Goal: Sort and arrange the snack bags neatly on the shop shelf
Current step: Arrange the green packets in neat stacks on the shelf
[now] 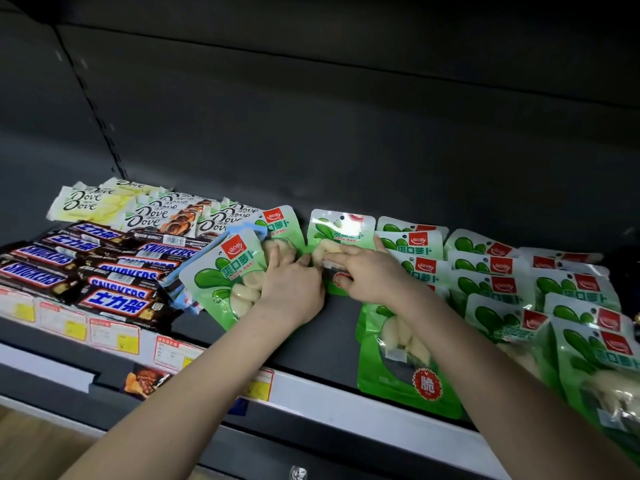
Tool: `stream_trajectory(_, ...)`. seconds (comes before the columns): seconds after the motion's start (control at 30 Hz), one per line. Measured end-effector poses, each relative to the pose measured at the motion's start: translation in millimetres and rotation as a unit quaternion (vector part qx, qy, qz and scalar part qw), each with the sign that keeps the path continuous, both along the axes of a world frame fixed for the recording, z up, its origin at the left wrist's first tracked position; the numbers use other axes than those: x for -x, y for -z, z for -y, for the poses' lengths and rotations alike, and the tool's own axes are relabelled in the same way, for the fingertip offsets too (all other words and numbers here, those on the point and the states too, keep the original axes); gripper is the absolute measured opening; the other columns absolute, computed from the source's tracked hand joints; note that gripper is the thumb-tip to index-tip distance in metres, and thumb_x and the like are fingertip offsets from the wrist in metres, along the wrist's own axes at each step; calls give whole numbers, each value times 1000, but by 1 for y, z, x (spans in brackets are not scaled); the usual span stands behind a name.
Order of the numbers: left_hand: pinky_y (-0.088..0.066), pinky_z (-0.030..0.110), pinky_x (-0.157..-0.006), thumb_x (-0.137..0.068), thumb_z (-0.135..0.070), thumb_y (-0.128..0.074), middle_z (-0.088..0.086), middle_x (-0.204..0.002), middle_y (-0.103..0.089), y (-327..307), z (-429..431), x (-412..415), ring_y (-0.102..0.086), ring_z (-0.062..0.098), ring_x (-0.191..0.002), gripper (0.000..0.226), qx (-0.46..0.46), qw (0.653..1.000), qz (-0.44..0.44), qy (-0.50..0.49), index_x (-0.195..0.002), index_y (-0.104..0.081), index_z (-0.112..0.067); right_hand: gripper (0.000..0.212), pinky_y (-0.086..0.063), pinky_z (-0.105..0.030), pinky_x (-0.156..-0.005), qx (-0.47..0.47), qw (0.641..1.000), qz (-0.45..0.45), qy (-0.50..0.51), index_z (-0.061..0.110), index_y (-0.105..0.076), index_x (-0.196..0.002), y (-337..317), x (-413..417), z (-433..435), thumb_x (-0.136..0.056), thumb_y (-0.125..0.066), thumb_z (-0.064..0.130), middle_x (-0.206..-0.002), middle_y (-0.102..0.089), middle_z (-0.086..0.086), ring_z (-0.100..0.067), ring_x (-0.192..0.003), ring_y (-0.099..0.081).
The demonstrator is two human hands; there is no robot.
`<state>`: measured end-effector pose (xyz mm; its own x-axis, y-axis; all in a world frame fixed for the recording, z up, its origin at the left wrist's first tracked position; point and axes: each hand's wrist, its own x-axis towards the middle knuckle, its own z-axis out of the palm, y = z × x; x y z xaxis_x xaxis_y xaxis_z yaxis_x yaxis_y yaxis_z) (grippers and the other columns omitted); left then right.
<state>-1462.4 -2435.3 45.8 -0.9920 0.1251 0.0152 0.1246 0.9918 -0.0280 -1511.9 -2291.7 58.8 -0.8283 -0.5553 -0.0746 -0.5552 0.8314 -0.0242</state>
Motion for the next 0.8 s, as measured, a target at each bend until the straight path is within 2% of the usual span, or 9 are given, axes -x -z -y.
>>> stream_trajectory(0.2, 3, 49, -115, -96, -32, -32, 1, -147, -40, -4, 5, -7, -20, 31, -140, 47, -36, 999, -9, -4, -142, -39, -28, 50, 8, -49, -114, 41, 999, 18, 0, 37, -36, -142, -2, 1, -3, -93, -46, 30, -152, -30, 10, -14, -136, -33)
stream_trajectory(0.33, 5, 48, -115, -95, -31, -34, 0, -148, -37, -9, 15, -15, -23, 26, -140, 47, -52, 998, -46, 0, -142, -37, -31, 48, 6, -48, -114, 86, 995, -23, 37, 30, -42, -139, -4, 6, 5, -93, -41, 20, -145, -40, 7, -14, -130, -41)
stream_trajectory(0.43, 5, 47, -115, -95, -29, -36, 2, -151, -31, -14, 29, -24, -20, 25, -142, 49, -55, 995, -81, -19, -144, -34, -26, 50, 5, -45, -115, 132, 990, -39, 37, 28, -43, -138, -5, 7, 22, -90, -42, 16, -149, -35, 4, -16, -131, -40)
stream_trajectory(0.53, 5, 46, -115, -94, -29, -39, 3, -153, -28, -19, 49, -32, -18, 24, -143, 52, -60, 991, -100, -58, -145, -31, -22, 51, -1, -45, -115, 151, 988, -35, 4, 27, -36, -143, -3, 3, 47, -92, -43, 22, -151, -32, 3, -19, -131, -40)
stream_trajectory(0.63, 5, 48, -115, -93, -33, -41, 3, -156, -20, -21, 69, -43, -12, 25, -144, 57, -63, 988, -92, -108, -147, -26, -19, 61, -8, -49, -115, 155, 987, -17, -29, 28, -24, -147, -1, -5, 74, -92, -46, 41, -153, -28, 4, -28, -137, -32)
stream_trajectory(0.8, 6, 50, -115, -91, -41, -43, 6, -158, -14, -18, 96, -65, -9, 30, -145, 69, -63, 980, -98, -163, -150, -15, -20, 92, -1, -44, -116, 137, 988, 21, -74, 23, -3, -151, 3, -18, 109, -82, -56, 54, -157, -18, -5, -22, -143, -20)
